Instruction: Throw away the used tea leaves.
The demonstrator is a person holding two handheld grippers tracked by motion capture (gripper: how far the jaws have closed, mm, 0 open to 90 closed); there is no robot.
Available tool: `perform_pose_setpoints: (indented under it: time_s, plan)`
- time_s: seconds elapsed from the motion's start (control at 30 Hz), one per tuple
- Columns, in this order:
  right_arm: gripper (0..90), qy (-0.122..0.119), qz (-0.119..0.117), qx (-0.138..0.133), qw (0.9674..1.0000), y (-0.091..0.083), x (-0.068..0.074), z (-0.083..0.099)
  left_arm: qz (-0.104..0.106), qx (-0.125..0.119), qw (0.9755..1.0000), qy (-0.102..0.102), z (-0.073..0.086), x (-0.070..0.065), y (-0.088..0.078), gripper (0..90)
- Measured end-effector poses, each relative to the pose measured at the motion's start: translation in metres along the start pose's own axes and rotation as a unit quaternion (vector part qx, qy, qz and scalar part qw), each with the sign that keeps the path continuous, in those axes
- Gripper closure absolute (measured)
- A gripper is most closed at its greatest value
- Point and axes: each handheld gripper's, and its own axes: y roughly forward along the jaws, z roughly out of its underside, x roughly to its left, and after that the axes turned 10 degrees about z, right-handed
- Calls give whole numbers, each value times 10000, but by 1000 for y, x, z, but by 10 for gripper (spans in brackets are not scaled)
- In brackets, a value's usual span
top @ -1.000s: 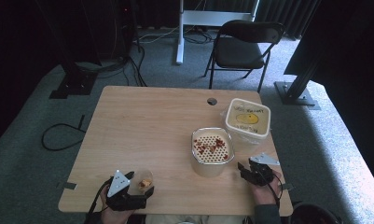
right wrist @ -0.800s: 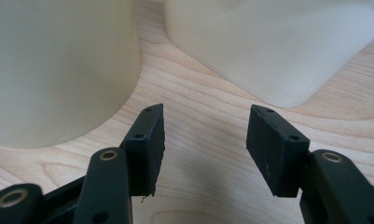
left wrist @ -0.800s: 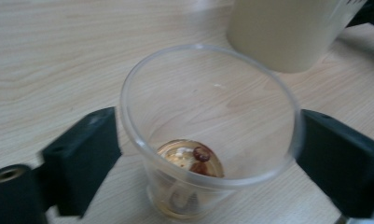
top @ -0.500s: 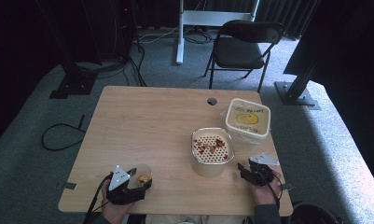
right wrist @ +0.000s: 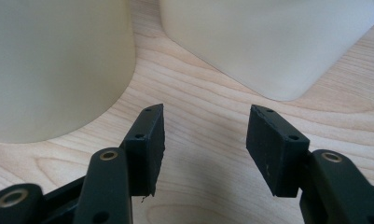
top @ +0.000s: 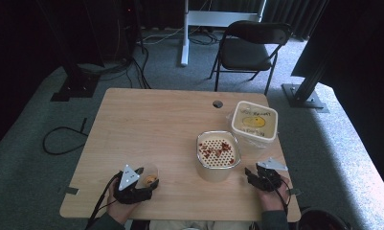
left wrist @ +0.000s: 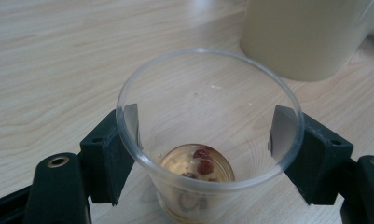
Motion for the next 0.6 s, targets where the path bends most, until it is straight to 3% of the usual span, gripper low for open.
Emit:
perform_pose_setpoints:
  time_s: [0.3, 0.57, 0.6]
  plan:
    - [462, -15, 3, 30, 10000, 1, 1, 1, 151, -252, 9994, -162, -15, 10, 1, 294]
    - [462, -20, -2, 78, 10000, 3, 2, 2, 462, -531, 9975, -31, -50, 20, 12, 312]
    - [462, -23, -1, 84, 10000, 4, 1, 3, 515, -557, 9971, 39, -61, 23, 18, 312]
